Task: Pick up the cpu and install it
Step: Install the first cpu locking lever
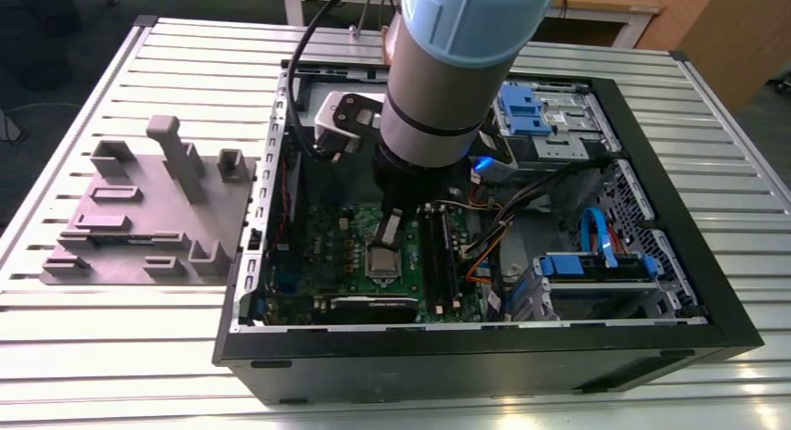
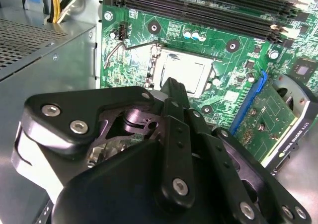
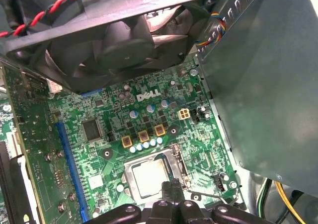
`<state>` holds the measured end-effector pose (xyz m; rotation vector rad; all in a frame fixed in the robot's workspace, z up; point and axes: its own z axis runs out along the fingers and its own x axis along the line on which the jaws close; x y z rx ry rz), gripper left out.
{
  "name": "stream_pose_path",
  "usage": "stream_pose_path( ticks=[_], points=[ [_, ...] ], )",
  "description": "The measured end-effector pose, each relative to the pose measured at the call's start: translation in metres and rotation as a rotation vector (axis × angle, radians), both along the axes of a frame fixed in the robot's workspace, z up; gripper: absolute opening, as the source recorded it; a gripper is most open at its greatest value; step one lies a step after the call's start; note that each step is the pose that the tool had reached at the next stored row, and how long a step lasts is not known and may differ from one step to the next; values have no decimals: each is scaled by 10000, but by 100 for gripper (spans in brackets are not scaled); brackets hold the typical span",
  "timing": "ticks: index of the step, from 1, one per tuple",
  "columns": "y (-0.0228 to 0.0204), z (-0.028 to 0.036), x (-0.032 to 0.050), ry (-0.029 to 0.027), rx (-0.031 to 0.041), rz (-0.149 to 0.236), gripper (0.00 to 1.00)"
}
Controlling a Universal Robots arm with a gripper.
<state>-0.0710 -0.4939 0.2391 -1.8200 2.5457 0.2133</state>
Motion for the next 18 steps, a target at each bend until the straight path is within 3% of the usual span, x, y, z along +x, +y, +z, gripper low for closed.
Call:
stream_pose_path(
  ticks=[6,12,18],
  points=[
    [28,0,7,-6,0,0,10],
    [153,1,69,-7,1,0,10],
    [232,36,113,-10,0,1,10]
  ],
)
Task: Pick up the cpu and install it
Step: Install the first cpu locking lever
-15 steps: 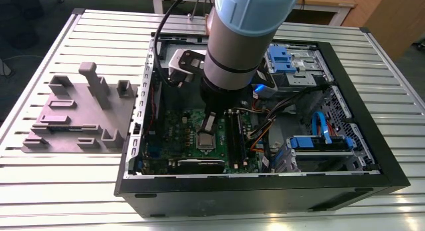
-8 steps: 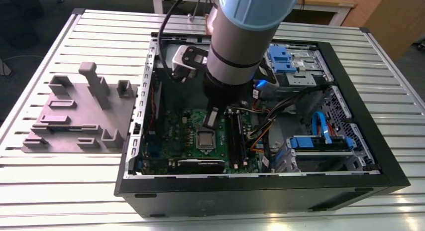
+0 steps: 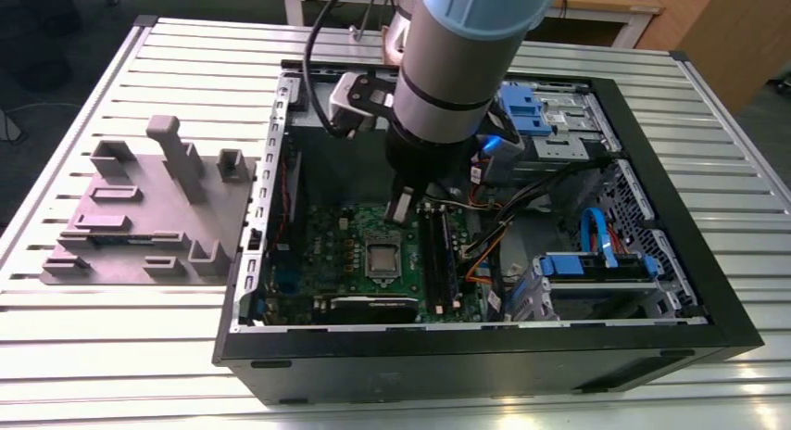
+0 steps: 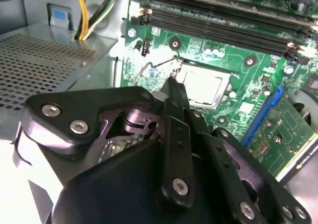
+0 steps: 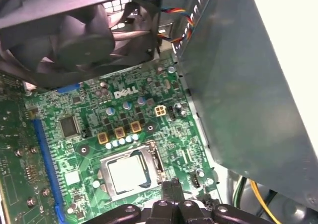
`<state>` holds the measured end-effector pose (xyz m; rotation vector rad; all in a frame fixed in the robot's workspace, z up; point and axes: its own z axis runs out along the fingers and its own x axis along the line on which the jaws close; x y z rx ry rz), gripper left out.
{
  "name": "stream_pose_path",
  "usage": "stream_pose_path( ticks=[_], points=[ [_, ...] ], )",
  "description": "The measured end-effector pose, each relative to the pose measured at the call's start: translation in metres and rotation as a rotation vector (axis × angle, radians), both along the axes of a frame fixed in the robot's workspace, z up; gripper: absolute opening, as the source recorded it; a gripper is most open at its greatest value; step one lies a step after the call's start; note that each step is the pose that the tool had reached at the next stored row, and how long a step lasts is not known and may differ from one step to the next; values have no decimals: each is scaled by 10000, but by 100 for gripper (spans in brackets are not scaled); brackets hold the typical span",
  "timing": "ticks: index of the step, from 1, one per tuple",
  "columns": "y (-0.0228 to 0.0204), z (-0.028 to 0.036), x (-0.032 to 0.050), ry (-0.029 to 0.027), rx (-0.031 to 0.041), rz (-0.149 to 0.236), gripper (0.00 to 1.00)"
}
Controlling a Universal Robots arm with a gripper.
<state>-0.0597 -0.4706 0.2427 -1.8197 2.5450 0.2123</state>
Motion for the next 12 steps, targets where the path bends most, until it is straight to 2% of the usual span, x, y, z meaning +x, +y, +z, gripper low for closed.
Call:
stream_pose_path(
  ticks=[9,12],
  points=[
    [101,10,89,1,-1,-1,10],
    [122,10,126,0,-1,-1,10]
  ],
)
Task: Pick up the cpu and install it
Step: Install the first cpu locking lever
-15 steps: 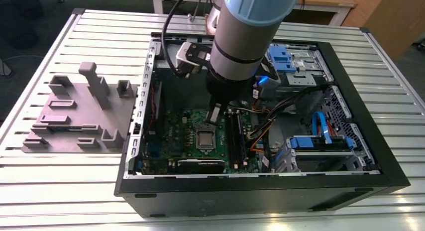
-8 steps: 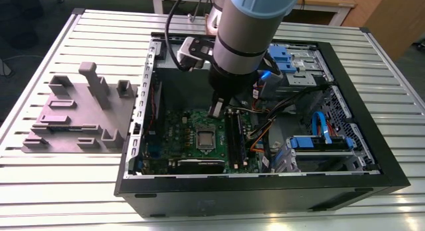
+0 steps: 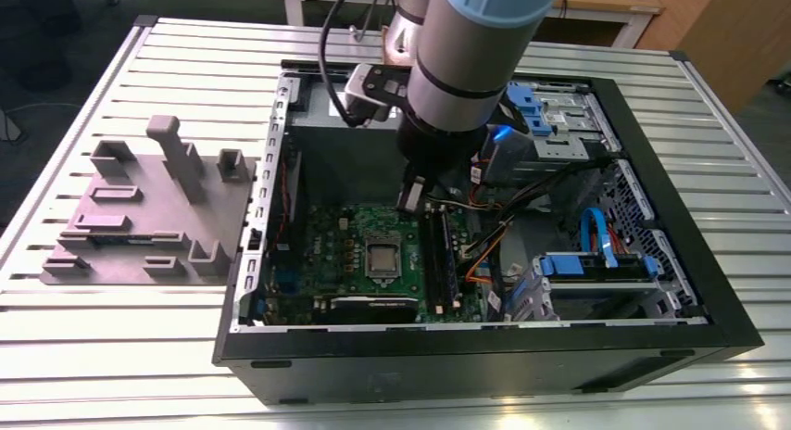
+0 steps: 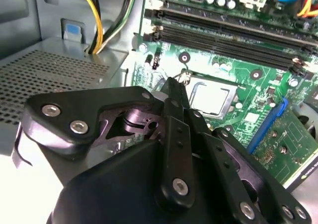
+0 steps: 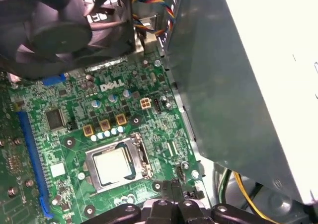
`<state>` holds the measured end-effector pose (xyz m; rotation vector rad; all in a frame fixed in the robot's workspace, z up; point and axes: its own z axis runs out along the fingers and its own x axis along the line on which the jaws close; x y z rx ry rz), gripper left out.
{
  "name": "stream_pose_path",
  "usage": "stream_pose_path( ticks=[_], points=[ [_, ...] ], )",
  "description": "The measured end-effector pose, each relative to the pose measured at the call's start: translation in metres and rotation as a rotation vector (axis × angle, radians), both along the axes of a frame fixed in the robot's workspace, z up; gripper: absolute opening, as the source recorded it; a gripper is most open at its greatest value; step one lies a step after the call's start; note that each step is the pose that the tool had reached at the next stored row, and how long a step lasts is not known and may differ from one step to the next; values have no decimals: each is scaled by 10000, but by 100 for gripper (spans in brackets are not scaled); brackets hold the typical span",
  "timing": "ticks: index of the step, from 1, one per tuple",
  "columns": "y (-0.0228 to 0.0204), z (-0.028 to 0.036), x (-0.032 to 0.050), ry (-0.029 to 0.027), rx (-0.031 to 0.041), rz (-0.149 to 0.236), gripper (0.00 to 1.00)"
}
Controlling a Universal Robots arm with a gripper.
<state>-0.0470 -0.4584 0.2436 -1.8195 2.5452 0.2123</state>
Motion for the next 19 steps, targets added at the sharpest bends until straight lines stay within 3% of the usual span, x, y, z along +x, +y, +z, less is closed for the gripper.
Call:
stream_pose_path(
  ticks=[7,19],
  points=[
    [49,0,94,-1,1,0,10],
    [144,-14,125,-1,1,0,10]
  ],
)
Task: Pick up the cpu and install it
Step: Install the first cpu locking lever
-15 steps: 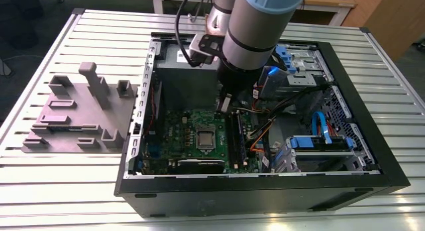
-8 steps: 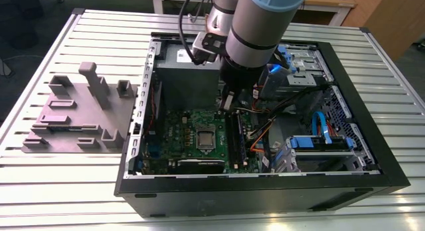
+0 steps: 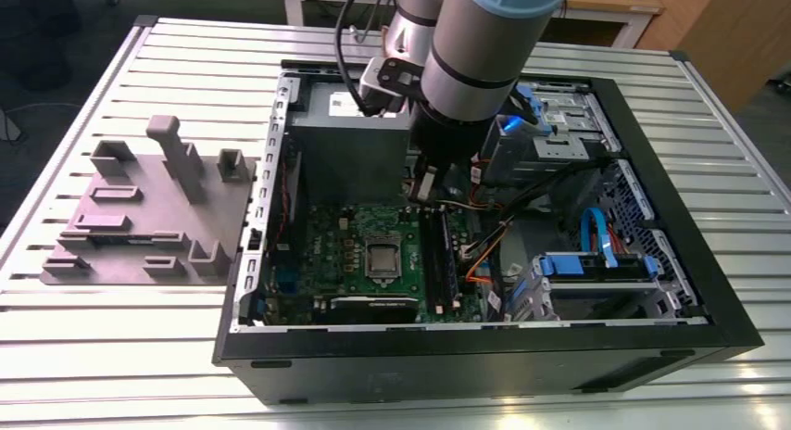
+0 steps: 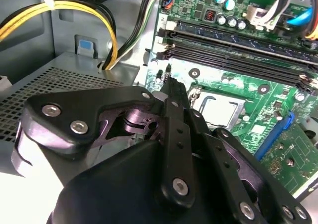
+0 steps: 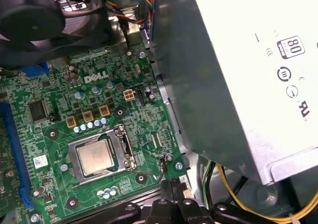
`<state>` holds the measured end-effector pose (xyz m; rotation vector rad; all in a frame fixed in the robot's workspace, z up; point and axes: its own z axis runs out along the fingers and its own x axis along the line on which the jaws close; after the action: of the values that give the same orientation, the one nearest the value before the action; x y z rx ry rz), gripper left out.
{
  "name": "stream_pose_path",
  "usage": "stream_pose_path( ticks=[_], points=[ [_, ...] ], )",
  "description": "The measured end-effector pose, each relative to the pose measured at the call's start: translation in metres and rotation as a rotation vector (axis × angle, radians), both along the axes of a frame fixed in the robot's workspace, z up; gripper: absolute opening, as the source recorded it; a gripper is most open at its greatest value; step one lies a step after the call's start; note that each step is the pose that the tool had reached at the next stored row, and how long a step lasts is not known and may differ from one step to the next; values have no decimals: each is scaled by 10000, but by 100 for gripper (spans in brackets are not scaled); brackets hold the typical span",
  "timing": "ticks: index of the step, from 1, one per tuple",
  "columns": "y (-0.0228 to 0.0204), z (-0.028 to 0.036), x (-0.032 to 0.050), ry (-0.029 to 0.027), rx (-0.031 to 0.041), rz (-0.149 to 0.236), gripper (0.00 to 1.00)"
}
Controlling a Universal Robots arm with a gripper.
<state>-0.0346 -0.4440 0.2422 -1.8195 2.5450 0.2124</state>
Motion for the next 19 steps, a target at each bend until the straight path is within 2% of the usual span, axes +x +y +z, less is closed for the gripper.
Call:
stream_pose_path(
  ticks=[5,14,15,19],
  points=[
    [14,-38,0,0,19,1,10],
    [4,-43,-44,0,20,187,10],
    [2,-43,-44,1,-6,201,10],
    [-14,-43,-45,3,-193,213,10]
  ],
)
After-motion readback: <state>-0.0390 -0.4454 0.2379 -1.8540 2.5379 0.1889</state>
